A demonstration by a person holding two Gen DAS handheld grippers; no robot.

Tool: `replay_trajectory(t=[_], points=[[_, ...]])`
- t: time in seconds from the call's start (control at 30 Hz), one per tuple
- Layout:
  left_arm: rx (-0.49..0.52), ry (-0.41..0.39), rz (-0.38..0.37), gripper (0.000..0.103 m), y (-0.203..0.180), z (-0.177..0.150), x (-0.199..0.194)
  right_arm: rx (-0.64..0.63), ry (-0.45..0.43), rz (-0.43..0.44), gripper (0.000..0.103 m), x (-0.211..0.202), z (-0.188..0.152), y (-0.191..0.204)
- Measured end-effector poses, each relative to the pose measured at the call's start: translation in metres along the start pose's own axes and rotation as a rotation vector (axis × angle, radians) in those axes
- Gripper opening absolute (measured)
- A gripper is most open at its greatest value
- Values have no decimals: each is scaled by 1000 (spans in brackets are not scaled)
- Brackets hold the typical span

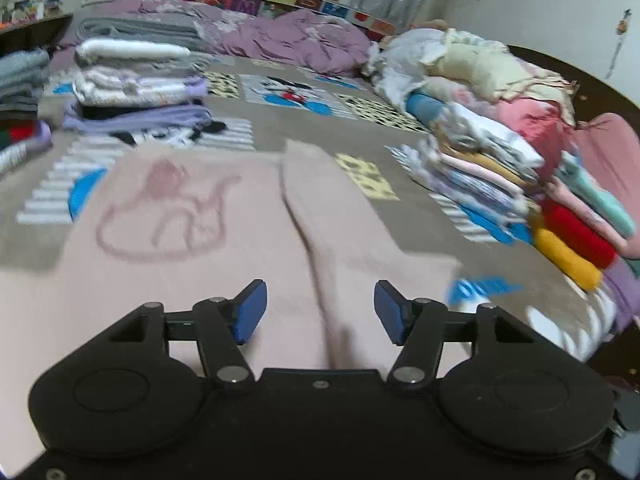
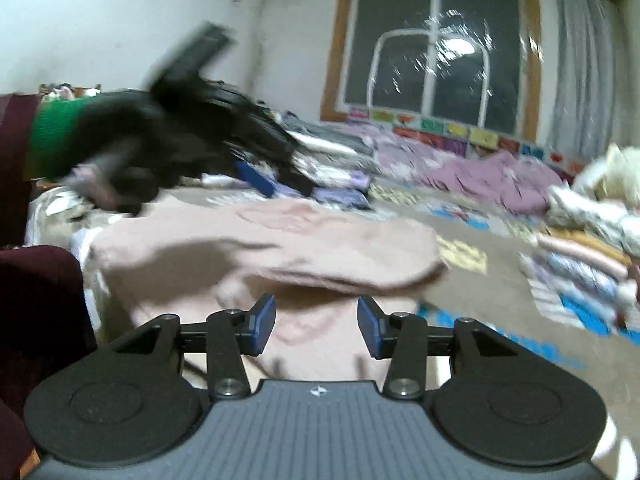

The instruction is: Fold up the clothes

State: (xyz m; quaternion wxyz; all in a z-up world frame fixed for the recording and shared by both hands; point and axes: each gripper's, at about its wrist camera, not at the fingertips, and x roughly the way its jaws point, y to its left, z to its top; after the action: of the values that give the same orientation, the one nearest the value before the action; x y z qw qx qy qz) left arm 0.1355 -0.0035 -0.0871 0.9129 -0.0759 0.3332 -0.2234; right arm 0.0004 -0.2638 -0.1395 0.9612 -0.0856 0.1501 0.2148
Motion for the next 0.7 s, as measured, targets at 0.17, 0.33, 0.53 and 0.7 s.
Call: replay_trajectory(t=[0.17, 0.33, 0.53, 0.7], points=[[53, 74, 27, 64, -17, -31, 12, -72, 38, 34, 52, 1, -11, 13], [74, 130, 29, 27, -24, -53, 19, -100, 59, 34, 52, 7, -14, 20], [83, 54, 76, 8, -24, -61, 0, -120, 77, 30, 52, 14, -16, 26], [29, 79, 80, 8, -13, -75, 6, -136, 103, 26, 58, 22, -19, 30]])
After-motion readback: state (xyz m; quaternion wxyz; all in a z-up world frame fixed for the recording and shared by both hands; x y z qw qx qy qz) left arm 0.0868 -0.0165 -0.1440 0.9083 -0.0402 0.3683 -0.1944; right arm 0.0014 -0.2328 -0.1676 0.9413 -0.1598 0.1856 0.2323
